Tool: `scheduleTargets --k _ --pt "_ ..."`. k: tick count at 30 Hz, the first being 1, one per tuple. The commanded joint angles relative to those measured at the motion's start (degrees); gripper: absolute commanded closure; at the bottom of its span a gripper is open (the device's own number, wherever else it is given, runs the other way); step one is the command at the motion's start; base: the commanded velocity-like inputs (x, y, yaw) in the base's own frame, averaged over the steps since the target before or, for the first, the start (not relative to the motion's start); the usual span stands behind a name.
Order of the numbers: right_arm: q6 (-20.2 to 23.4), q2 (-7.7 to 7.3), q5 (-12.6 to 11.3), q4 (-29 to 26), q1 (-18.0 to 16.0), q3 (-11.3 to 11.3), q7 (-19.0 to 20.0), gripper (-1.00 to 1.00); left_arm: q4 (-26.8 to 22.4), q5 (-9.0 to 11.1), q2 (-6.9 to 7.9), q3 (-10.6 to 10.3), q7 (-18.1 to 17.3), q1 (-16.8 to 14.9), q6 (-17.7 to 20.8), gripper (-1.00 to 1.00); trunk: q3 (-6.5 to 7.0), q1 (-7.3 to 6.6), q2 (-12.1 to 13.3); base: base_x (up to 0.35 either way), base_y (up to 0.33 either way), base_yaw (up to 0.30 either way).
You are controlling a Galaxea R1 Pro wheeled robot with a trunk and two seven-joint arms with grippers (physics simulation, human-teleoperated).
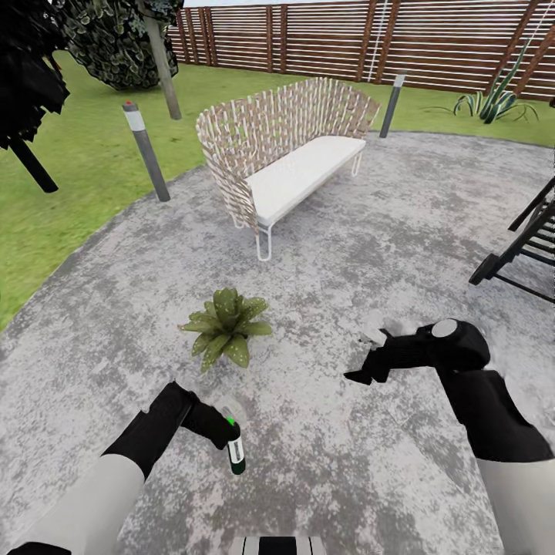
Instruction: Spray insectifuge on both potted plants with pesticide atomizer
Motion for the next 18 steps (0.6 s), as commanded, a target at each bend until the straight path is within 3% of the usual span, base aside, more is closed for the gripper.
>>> scheduleTargets --k 1,4,6,10,14,18 --pt "0.6 -0.02 0.4 -0.1 -0.4 1.9 0.4 -1.00 -0.1 -0.2 0.05 -0.1 -0.3 0.0 -0.1 1.00 -0.04 -0.04 0.0 -0.310 -0.005 0.000" --pt "2.2 0.26 0.4 -0.1 -1.8 10.0 0.4 -1.00 -0.1 -0.3 0.08 0.0 -0.1 0.8 -3.5 1.00 -0.04 -0.04 0.0 -0.250 -0.002 0.000" --pt "2.5 0.44 0.3 -0.1 -2.2 12.4 0.5 -1.00 -0.1 -0.4 0.10 0.0 0.0 0.9 -4.5 1.00 -0.04 -0.04 0.0 -0.166 -0.001 0.000" --pt "6.1 1.65 0.2 -0.2 -5.6 21.4 0.5 -1.00 -0.2 -0.5 0.09 -0.1 0.1 1.2 -9.9 1.00 -0.04 -0.04 0.0 -0.056 0.000 0.000" --pt "10.7 2.13 -0.4 -0.2 -7.4 25.5 0.6 -1.00 -0.2 -0.6 0.06 -0.2 0.1 1.2 -14.8 1.00 -0.04 -0.04 0.0 -0.013 0.000 0.000" --pt "15.4 4.14 -1.3 -0.1 -8.4 27.8 0.6 -1.00 -1.9 -0.7 0.09 0.0 0.2 1.2 -20.3 1.00 -0.04 -0.04 0.0 -0.003 0.000 0.000"
